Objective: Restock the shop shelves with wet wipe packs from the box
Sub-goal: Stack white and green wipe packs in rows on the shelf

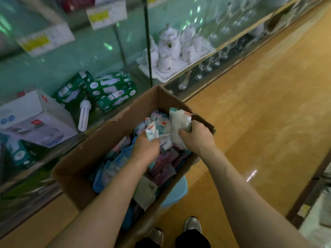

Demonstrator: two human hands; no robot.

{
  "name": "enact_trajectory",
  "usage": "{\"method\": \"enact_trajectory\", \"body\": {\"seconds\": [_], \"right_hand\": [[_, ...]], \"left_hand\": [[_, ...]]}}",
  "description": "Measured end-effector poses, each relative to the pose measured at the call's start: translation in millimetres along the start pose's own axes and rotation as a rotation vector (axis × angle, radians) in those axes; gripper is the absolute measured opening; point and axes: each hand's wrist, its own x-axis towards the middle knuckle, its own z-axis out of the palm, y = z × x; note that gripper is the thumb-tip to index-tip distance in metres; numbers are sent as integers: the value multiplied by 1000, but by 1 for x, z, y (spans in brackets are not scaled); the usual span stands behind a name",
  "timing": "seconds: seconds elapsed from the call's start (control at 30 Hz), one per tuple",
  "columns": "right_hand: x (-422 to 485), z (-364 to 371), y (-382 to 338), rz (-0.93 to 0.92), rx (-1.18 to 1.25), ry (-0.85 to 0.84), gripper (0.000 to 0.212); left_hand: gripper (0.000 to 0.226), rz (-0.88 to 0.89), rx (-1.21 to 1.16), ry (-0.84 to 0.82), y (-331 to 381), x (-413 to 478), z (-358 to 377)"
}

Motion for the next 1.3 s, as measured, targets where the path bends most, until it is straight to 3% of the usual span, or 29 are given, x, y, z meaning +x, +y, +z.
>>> {"method": "enact_trajectory", "body": {"seconds": [0.37, 0.53, 0.83, 1.13, 1.3], "right_hand": [[-157, -138, 30, 122, 326, 574, 15], [-228, -186, 66, 221, 387, 790, 17], [-339, -253, 166, 399, 393, 1109, 21], [-445, -311, 264, 591, 328, 1365, 21], [-506, -323, 308, 691, 353, 1507, 21]], "left_hand": [[40, 290, -112, -127, 121, -140, 28], [21, 439, -97, -314, 157, -217, 84], [15, 681, 21, -606, 196, -350, 193], [22, 797, -40, -944, 213, -478, 299], [20, 735, -70, -1130, 209, -550, 341]]}}
